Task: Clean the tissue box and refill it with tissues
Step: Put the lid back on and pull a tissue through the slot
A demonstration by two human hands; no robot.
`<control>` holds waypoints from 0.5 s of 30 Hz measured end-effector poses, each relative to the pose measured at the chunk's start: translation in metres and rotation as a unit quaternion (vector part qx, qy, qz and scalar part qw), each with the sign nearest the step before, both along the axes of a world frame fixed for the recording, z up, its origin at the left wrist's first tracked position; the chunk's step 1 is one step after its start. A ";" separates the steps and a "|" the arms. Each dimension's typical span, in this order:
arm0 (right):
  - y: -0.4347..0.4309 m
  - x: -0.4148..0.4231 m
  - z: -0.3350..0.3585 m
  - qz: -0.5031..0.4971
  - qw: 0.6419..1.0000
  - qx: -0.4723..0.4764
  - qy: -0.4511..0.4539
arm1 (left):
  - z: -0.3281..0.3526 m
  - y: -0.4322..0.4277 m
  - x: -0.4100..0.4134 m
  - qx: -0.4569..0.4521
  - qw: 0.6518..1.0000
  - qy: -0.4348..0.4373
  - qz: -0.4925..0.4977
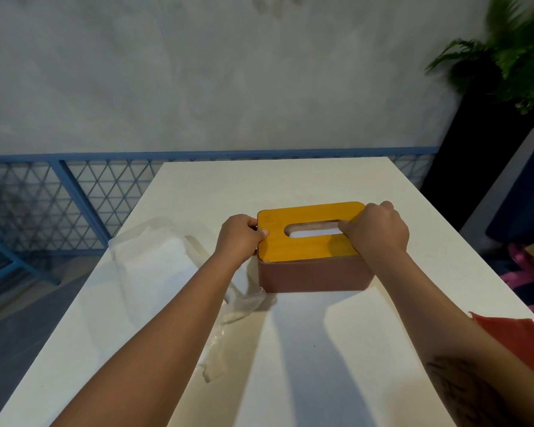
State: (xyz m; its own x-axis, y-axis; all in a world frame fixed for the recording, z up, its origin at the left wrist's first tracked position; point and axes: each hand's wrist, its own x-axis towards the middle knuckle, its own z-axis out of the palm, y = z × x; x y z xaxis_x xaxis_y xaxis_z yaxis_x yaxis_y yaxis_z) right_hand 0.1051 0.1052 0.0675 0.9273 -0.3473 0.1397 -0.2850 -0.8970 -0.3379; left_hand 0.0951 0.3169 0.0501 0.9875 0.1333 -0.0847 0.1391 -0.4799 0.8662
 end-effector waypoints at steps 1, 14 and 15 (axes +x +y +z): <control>0.000 0.000 0.000 -0.001 1.000 -0.003 -0.001 | 0.000 0.000 0.000 0.006 1.000 -0.002 0.000; 0.002 0.002 -0.013 -0.008 0.993 -0.119 -0.006 | 0.001 -0.009 0.006 0.148 0.989 0.025 0.016; 0.002 0.002 -0.014 -0.009 0.992 -0.123 -0.003 | 0.003 -0.012 0.005 0.166 0.985 0.031 0.020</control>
State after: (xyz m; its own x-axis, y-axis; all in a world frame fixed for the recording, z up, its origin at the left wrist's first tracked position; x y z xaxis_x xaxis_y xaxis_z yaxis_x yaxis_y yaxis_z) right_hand 0.1069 0.1073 0.0534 0.9198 -0.3191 0.2284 -0.3007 -0.9471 -0.1122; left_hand 0.1005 0.3050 0.0533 0.9753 0.2020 -0.0892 0.2104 -0.7283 0.6522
